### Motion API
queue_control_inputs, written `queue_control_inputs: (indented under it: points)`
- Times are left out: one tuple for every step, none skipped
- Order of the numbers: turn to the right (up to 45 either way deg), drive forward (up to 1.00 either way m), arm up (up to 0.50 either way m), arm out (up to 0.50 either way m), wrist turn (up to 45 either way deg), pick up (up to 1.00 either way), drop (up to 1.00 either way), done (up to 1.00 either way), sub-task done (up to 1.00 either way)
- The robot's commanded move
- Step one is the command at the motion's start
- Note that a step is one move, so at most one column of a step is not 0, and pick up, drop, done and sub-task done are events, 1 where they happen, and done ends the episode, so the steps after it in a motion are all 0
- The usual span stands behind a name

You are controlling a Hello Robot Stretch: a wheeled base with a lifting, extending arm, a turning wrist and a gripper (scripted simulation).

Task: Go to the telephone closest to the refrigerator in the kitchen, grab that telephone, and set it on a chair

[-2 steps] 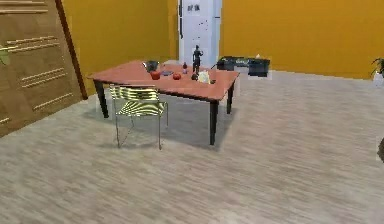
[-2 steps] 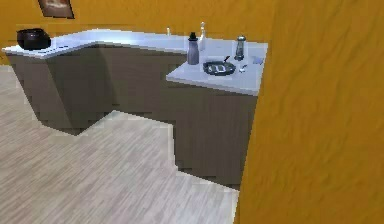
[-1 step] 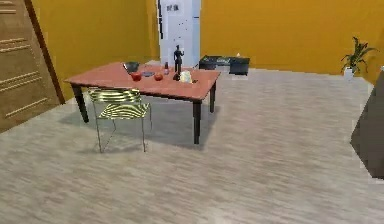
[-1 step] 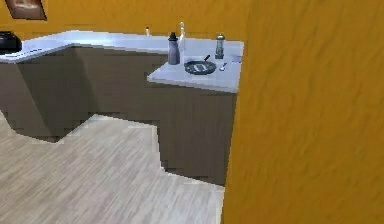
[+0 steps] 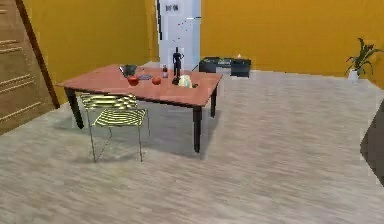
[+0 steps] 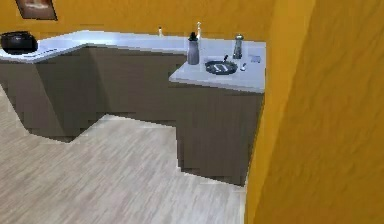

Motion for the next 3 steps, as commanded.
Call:
queue_control_inputs:
  points:
    - [45.0, 0.00, 0.00, 0.00, 0.0, 0.00, 0.00, 0.00, 0.00]
    - [33.0, 0.00, 0.00, 0.00, 0.0, 0.00, 0.00, 0.00, 0.00]
    - [0.0, 0.75, 0.00, 0.00, 0.0, 0.00, 0.00, 0.00, 0.00]
